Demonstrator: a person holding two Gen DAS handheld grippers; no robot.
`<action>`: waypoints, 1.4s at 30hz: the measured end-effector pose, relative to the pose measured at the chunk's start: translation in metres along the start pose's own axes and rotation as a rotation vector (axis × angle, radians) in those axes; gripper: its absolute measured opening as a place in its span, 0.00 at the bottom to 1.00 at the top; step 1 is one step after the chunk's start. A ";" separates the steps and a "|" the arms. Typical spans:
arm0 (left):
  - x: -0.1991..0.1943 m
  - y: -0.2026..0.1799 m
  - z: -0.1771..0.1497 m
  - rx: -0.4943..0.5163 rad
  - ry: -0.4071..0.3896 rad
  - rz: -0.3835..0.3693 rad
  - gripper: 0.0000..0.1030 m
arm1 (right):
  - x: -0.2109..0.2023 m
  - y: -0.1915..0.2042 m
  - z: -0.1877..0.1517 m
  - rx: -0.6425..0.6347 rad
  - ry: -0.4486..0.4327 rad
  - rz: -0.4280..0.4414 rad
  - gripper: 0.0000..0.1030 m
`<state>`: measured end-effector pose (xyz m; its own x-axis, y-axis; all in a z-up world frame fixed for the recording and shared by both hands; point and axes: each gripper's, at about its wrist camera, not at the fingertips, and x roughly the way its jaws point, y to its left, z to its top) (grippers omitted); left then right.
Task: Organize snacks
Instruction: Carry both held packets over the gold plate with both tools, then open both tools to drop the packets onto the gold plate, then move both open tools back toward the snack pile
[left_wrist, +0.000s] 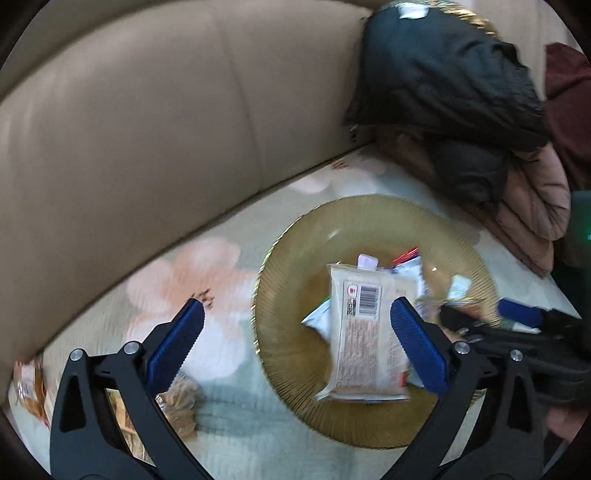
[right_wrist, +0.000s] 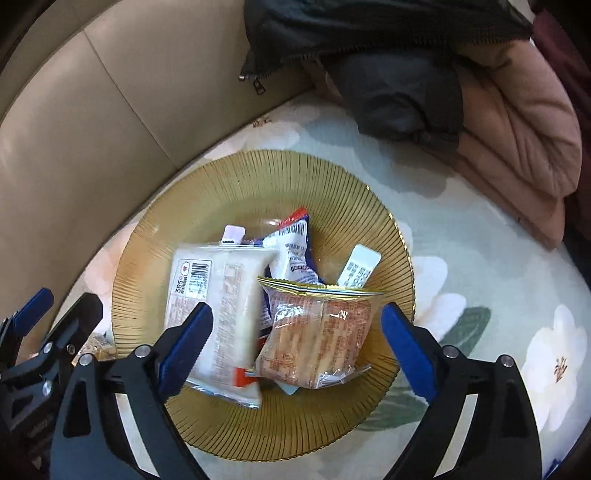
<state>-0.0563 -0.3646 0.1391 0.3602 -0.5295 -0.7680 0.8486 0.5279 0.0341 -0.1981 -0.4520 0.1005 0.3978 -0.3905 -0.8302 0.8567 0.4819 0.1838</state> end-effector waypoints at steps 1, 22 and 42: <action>-0.001 0.006 -0.001 -0.011 0.002 0.002 0.97 | 0.002 0.002 0.001 0.005 0.002 0.004 0.90; -0.057 0.116 -0.021 -0.134 -0.010 0.146 0.97 | -0.019 0.073 -0.013 -0.136 -0.052 0.045 0.91; -0.157 0.333 -0.128 -0.135 -0.005 0.526 0.97 | -0.041 0.247 -0.153 -0.411 0.025 0.247 0.95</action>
<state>0.1204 -0.0210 0.1892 0.7248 -0.1739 -0.6667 0.4962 0.8030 0.3301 -0.0527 -0.1969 0.0994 0.5611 -0.2085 -0.8011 0.5347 0.8300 0.1585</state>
